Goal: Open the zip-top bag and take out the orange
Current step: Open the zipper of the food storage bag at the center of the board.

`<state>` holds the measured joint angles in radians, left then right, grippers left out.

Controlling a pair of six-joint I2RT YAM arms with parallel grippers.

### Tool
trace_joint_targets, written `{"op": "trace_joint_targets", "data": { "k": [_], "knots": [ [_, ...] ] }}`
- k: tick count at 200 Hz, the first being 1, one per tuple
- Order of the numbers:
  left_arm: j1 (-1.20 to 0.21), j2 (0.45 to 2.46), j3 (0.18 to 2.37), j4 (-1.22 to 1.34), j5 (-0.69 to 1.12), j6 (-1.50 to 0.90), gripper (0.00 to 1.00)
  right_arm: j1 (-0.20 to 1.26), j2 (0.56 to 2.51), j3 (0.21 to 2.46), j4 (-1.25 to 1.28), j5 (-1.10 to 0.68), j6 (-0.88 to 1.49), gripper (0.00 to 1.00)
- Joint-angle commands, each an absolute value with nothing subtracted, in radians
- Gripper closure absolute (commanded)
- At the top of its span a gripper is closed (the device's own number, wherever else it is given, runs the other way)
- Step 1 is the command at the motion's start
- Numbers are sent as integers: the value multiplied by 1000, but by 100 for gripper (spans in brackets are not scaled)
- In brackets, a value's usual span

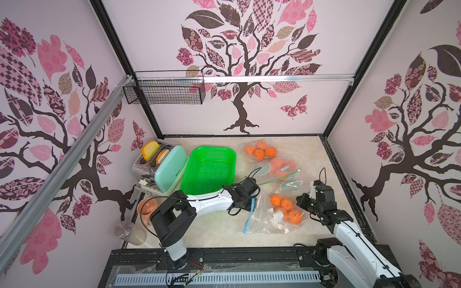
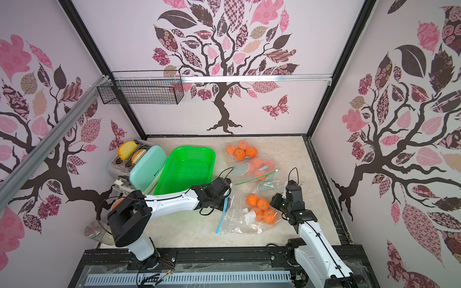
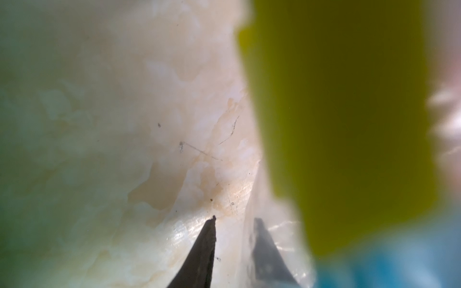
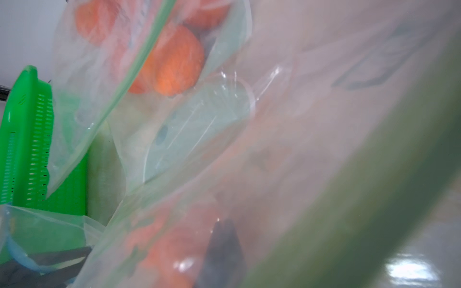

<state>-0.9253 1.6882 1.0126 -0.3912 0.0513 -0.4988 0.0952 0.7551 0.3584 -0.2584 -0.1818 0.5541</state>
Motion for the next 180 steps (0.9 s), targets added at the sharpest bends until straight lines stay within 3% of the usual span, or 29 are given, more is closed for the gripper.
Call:
{"op": "trace_joint_targets", "data": {
  "k": [1,30,63,99,147,180],
  "knots": [
    [-927,1641,996,-392,45,-508,67,97,699,453,-313,-86,518,100],
    [-926,1623,976,-384,61,-522,64,97,622,496,-346,47,511,100],
    [-927,1632,959,-361,94,-532,62,97,413,399,-202,163,535,100],
    [-927,1652,943,-341,145,-543,60,97,385,425,-236,256,465,100],
    [-927,1663,947,-322,181,-539,61,97,473,420,-239,147,481,100],
    [-934,1656,920,-245,248,-526,70,97,432,412,-210,142,490,100]
  ]
}}
